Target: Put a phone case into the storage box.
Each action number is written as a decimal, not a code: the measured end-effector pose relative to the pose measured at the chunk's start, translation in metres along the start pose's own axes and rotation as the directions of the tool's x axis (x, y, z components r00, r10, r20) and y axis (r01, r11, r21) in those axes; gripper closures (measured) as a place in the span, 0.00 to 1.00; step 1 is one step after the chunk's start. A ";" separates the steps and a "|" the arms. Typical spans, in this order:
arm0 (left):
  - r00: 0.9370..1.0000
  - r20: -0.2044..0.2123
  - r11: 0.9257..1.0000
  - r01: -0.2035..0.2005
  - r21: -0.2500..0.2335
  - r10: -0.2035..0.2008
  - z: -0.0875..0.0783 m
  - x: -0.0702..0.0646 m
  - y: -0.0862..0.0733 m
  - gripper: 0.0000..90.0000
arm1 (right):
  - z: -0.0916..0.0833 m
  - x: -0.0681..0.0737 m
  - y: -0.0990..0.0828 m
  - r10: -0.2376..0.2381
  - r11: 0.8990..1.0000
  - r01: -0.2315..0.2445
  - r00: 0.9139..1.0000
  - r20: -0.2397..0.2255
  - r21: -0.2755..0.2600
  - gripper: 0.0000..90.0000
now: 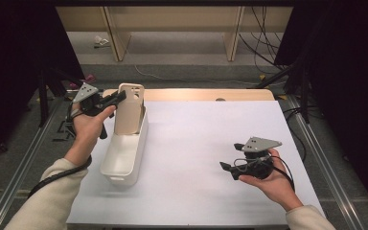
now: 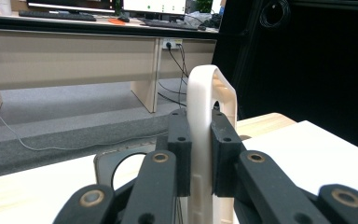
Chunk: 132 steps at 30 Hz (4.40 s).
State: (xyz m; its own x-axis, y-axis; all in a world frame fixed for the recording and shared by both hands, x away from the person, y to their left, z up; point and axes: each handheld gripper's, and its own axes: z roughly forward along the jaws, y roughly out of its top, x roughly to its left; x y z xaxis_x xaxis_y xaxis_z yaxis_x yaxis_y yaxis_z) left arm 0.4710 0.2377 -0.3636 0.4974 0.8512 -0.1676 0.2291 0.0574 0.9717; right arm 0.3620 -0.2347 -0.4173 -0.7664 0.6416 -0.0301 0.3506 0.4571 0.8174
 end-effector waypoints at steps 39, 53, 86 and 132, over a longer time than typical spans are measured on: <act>1.000 -0.015 0.998 0.018 0.057 -0.017 0.019 0.012 -0.011 0.90 | 0.001 0.000 0.000 0.006 1.000 -0.006 1.000 -0.001 0.001 0.19; 0.999 -0.026 0.995 0.025 0.098 -0.023 0.026 0.020 -0.020 0.90 | 0.001 0.000 0.000 0.002 1.000 -0.002 1.000 -0.001 0.004 0.19; 1.000 -0.028 0.986 0.011 0.165 -0.006 0.038 0.028 -0.034 0.89 | 0.002 0.000 -0.001 0.000 1.000 0.000 1.000 -0.004 0.007 0.19; 0.989 -0.081 0.941 -0.093 0.327 0.126 0.053 0.036 -0.034 0.76 | 0.003 0.001 -0.001 -0.003 1.000 0.004 1.000 -0.008 0.015 0.19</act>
State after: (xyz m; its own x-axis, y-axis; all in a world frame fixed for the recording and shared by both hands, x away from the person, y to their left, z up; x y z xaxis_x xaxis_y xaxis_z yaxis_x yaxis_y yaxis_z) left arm 0.5250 0.2387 -0.4118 0.4532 0.8909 -0.0295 0.4423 -0.1960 0.8752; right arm 0.3630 -0.2328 -0.4203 -0.7722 0.6348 -0.0280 0.3559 0.4686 0.8085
